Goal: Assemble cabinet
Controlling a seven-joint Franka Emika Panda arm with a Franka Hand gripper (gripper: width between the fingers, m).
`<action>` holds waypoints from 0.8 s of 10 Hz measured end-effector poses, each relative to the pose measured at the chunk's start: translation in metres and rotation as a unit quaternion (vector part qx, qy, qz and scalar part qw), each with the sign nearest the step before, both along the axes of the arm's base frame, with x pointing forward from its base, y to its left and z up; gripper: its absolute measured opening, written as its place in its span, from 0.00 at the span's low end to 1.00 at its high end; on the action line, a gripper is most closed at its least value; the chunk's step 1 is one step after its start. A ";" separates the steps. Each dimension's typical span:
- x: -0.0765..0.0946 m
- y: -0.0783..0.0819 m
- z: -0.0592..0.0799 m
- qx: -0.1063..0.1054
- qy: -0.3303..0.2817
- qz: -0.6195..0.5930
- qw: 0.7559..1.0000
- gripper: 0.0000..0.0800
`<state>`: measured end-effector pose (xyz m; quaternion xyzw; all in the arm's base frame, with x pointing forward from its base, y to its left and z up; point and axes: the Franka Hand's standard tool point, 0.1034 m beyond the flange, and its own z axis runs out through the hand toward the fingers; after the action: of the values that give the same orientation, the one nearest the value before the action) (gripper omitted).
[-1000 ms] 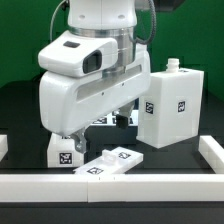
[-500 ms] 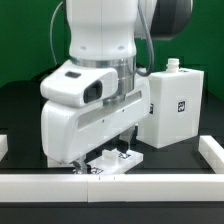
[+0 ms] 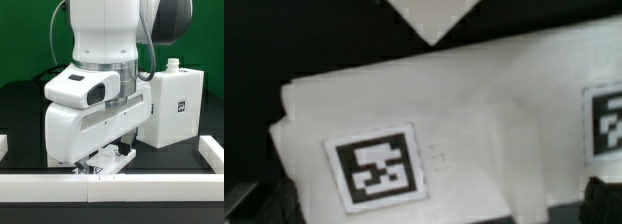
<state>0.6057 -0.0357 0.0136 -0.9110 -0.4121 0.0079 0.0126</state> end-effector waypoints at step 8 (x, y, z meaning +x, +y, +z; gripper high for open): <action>-0.001 0.000 -0.002 0.000 0.001 0.000 1.000 0.03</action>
Offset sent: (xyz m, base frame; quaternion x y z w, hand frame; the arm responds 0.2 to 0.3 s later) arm 0.0000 0.0000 0.0000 0.0000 0.0000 0.0000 1.0000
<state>0.6051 -0.0360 0.0120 -0.9110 -0.4120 0.0090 0.0133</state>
